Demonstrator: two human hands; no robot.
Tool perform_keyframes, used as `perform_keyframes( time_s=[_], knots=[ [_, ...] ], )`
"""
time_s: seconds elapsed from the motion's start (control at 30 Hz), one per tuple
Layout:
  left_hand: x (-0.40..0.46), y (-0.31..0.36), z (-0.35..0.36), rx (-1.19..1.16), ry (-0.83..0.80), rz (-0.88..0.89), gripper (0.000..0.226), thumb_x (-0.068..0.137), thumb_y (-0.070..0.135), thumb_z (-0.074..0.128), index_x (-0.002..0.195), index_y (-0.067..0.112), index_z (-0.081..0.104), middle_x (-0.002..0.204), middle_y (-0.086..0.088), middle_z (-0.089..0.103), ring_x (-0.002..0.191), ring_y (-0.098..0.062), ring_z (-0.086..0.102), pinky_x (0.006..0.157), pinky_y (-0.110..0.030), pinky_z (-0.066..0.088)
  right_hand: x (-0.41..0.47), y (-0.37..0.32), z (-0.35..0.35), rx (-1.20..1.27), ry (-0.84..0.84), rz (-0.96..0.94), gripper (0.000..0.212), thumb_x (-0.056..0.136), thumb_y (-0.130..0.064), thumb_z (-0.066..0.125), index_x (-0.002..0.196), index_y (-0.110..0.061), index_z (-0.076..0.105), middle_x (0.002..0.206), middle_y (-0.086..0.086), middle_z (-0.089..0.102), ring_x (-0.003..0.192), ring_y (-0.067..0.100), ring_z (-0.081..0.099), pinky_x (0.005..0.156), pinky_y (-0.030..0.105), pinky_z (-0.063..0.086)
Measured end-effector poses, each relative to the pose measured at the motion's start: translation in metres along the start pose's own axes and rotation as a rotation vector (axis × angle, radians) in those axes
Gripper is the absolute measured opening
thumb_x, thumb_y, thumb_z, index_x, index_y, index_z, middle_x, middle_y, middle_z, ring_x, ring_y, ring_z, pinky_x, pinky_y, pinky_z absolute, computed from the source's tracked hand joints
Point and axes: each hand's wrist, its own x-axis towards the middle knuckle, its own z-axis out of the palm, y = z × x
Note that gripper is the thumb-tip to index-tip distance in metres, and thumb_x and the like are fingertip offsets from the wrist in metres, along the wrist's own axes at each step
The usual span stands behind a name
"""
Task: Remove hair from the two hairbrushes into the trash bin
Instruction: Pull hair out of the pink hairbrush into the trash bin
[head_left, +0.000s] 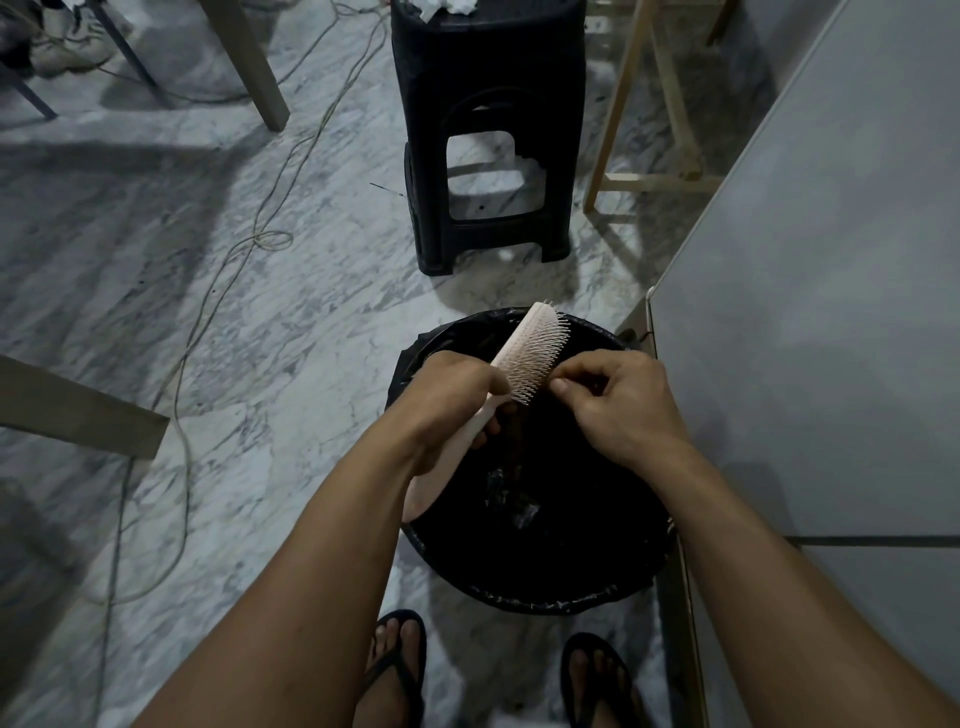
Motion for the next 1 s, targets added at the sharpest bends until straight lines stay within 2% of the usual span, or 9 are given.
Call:
perform_keyframes(
  time_s=[0.13,0.27,0.33,0.47,0.6,0.7,0.77,0.83,1.0],
  knots=[
    [0.004,-0.001,-0.002,-0.112,0.066,0.042,0.021,0.095,0.006,0.051,0.099,-0.007,0.067,0.084,-0.018,0.064,0.052,-0.018,0.048,0.047,-0.026,0.037,0.000,0.001,-0.006,-0.092,-0.175,0.060,0.023,0.083,-0.021,0.069,0.064,-0.033,0.064,0.071,-0.012,0.066,0.064,0.004,0.056,0.062,0.020,0.039],
    [0.002,-0.003,0.000,0.062,0.080,0.111,0.022,0.098,0.011,0.051,0.100,-0.003,0.068,0.070,-0.010,0.061,0.050,-0.014,0.049,0.048,-0.025,0.041,-0.001,0.001,-0.009,-0.193,-0.299,0.125,0.017,0.080,-0.024,0.068,0.067,-0.032,0.060,0.084,-0.007,0.066,0.080,0.013,0.061,0.066,0.023,0.041],
    [0.001,-0.002,0.002,0.131,0.074,0.125,0.019,0.097,0.009,0.053,0.100,-0.001,0.069,0.063,-0.008,0.057,0.048,-0.013,0.050,0.046,-0.024,0.042,-0.003,0.000,-0.005,-0.103,-0.235,0.127,0.022,0.067,-0.024,0.070,0.079,-0.032,0.053,0.098,-0.003,0.062,0.091,0.014,0.060,0.072,0.026,0.046],
    [-0.003,-0.001,0.006,0.179,0.039,0.163,0.019,0.094,0.003,0.052,0.099,0.001,0.070,0.065,-0.007,0.057,0.054,-0.014,0.052,0.048,-0.023,0.044,-0.001,-0.005,0.004,0.353,-0.130,0.201,0.076,0.048,-0.025,0.068,0.118,-0.026,0.038,0.124,0.002,0.051,0.121,0.015,0.052,0.098,0.038,0.048],
    [-0.007,0.001,0.008,0.157,0.004,0.178,0.024,0.088,-0.003,0.053,0.098,0.006,0.074,0.075,-0.011,0.061,0.060,-0.017,0.053,0.058,-0.030,0.046,0.001,-0.005,0.008,0.722,-0.222,0.265,0.114,0.066,-0.020,0.075,0.151,-0.031,0.001,0.130,0.003,0.062,0.117,0.018,0.063,0.103,0.047,0.048],
    [-0.007,0.002,0.008,0.157,0.003,0.185,0.028,0.081,-0.007,0.055,0.087,0.010,0.076,0.070,-0.011,0.063,0.060,-0.018,0.055,0.060,-0.031,0.046,-0.001,-0.002,0.012,0.584,-0.257,0.268,0.102,0.071,-0.034,0.076,0.152,-0.025,0.013,0.105,0.007,0.075,0.095,0.019,0.073,0.092,0.045,0.055],
    [-0.006,0.001,0.007,0.159,0.037,0.193,0.023,0.081,-0.005,0.058,0.086,0.006,0.077,0.071,-0.013,0.066,0.062,-0.018,0.058,0.062,-0.033,0.049,-0.001,-0.001,0.011,0.488,-0.292,0.236,0.068,0.084,-0.021,0.070,0.141,-0.004,0.037,0.082,0.009,0.075,0.068,0.009,0.070,0.073,0.027,0.057],
    [-0.003,-0.001,0.005,0.163,0.116,0.204,0.020,0.082,-0.003,0.058,0.084,0.006,0.076,0.071,-0.013,0.066,0.064,-0.019,0.060,0.065,-0.039,0.055,-0.002,-0.003,0.005,0.354,-0.301,0.179,0.030,0.091,-0.011,0.063,0.120,-0.003,0.064,0.067,0.003,0.069,0.052,0.000,0.058,0.058,0.012,0.047],
    [0.004,-0.007,0.000,0.102,0.311,0.190,0.019,0.078,0.004,0.066,0.073,0.020,0.076,0.073,-0.013,0.073,0.066,-0.023,0.067,0.075,-0.050,0.059,-0.005,-0.004,-0.011,0.251,-0.339,0.097,0.018,0.091,-0.014,0.062,0.085,-0.020,0.077,0.059,-0.006,0.064,0.056,0.005,0.054,0.056,0.012,0.041]
  ],
)
